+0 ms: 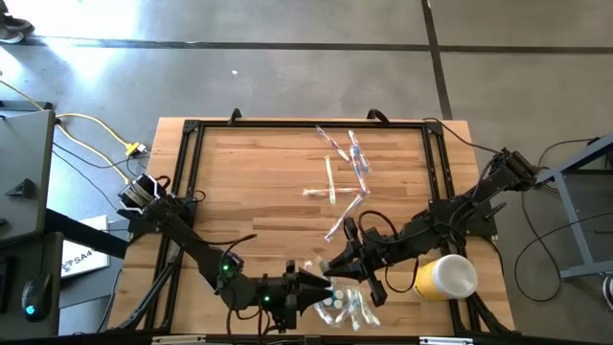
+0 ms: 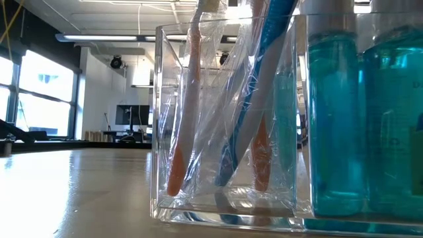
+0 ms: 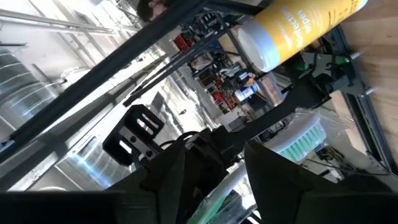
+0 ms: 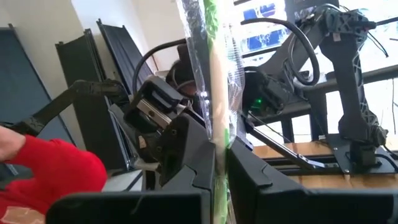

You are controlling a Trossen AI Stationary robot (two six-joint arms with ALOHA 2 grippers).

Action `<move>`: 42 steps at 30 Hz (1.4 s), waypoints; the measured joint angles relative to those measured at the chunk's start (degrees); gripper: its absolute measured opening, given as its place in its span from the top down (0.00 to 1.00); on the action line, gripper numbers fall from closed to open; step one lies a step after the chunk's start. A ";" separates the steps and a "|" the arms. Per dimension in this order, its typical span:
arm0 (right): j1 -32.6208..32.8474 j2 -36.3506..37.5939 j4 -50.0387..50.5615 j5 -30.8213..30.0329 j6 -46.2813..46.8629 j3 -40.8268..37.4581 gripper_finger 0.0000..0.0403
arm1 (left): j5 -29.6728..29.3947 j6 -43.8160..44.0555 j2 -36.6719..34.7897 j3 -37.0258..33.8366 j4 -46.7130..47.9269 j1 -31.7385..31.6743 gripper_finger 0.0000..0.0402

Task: Pick & Place toothbrushing station
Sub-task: Put the green toothbrush into the transparent organizer

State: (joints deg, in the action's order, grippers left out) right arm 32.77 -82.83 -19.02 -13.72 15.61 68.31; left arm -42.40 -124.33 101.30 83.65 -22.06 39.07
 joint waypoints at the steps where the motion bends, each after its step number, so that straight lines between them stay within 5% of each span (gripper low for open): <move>1: 0.00 0.00 0.16 -0.01 0.24 0.00 0.97 | -0.23 0.08 0.00 0.01 0.24 -0.02 0.59; 8: 1.33 -0.01 0.69 0.68 1.47 0.00 0.97 | -1.60 2.44 -0.04 0.05 6.92 0.79 0.59; 31: -1.07 0.00 3.14 1.49 2.53 0.00 0.96 | 0.80 4.75 0.66 0.88 4.65 -3.06 0.60; 42: -1.36 -0.11 6.35 0.24 1.38 -0.11 0.89 | -2.85 5.80 1.80 0.97 4.64 -2.91 0.96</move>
State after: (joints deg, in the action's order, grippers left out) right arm 31.42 -82.95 -12.67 -13.47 16.99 68.20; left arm -45.26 -118.53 103.09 84.62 -17.42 36.16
